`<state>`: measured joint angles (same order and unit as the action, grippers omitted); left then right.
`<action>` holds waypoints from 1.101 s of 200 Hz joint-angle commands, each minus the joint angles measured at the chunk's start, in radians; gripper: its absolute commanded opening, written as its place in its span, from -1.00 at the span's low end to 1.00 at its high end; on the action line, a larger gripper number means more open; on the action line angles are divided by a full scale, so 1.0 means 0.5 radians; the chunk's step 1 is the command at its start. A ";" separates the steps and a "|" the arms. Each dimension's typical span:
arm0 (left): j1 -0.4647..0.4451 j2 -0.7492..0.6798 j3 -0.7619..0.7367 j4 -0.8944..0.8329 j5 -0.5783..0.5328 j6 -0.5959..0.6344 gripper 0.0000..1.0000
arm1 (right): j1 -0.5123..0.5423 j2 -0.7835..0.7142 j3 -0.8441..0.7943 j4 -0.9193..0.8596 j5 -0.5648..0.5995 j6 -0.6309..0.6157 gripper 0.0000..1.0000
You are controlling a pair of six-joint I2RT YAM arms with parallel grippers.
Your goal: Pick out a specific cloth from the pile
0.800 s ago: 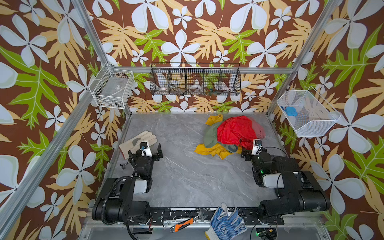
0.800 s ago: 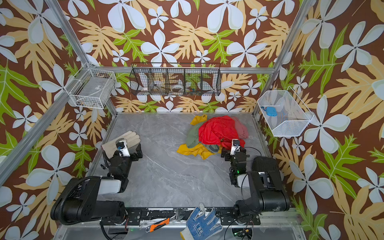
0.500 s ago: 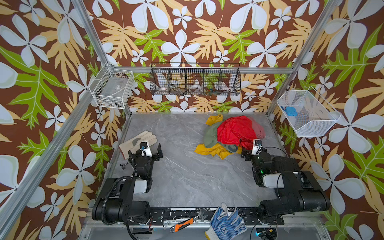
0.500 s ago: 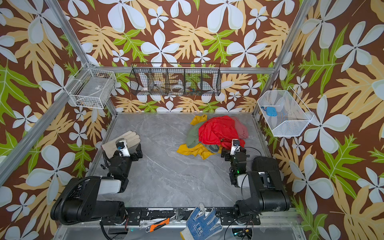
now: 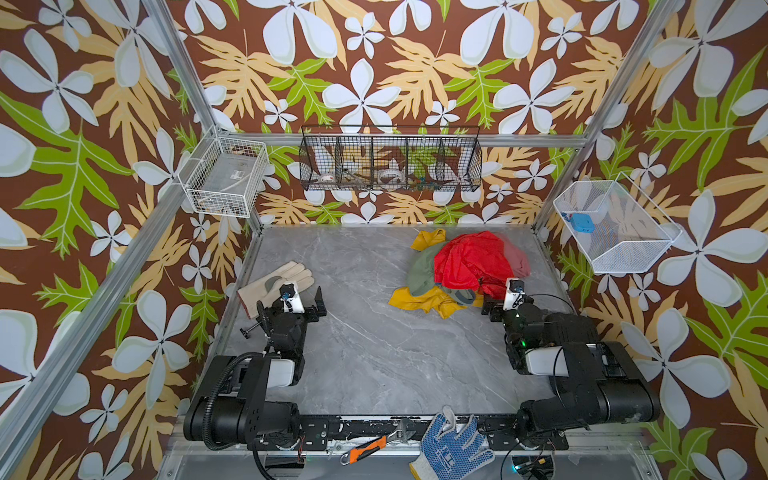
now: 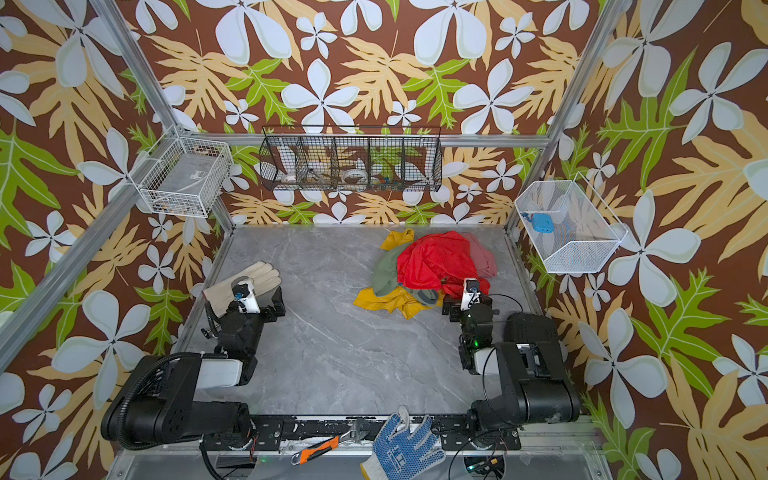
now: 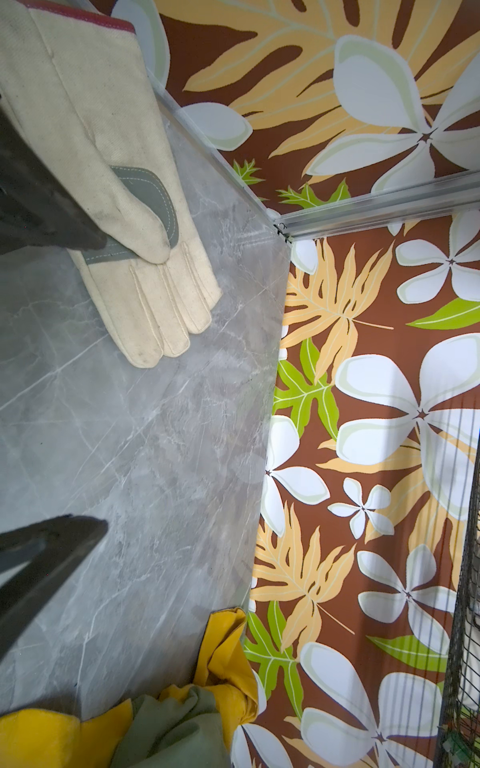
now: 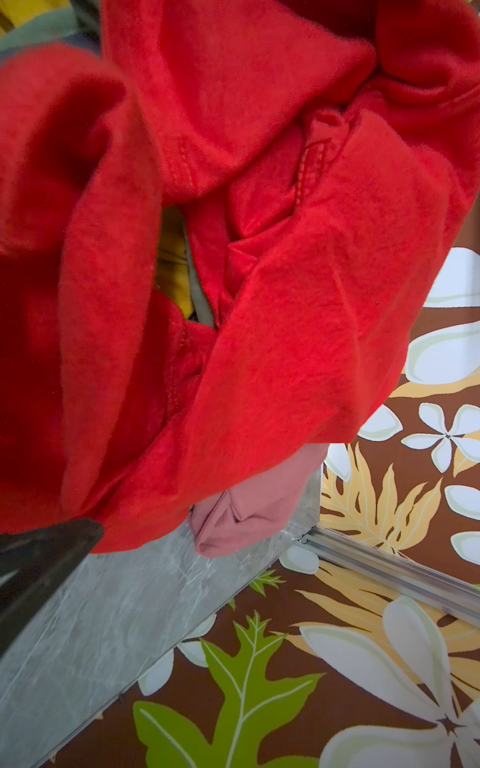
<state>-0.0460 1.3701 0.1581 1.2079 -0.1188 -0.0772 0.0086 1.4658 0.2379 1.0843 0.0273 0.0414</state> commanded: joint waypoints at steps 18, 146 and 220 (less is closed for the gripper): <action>0.003 0.003 0.011 0.045 0.013 0.015 1.00 | 0.001 -0.009 -0.008 0.046 0.004 0.000 0.99; -0.279 -0.383 0.757 -1.532 -0.093 -0.623 0.99 | -0.075 -1.019 0.402 -1.813 -0.259 0.292 0.95; -0.436 -0.207 0.869 -1.546 -0.090 -0.701 0.98 | 0.033 -1.327 0.540 -2.216 -0.357 0.215 0.66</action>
<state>-0.2573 1.2480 0.5739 0.4313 -0.1558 -0.4126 -0.0162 0.8062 0.4782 0.0463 -0.1238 0.1757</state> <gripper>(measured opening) 0.987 0.850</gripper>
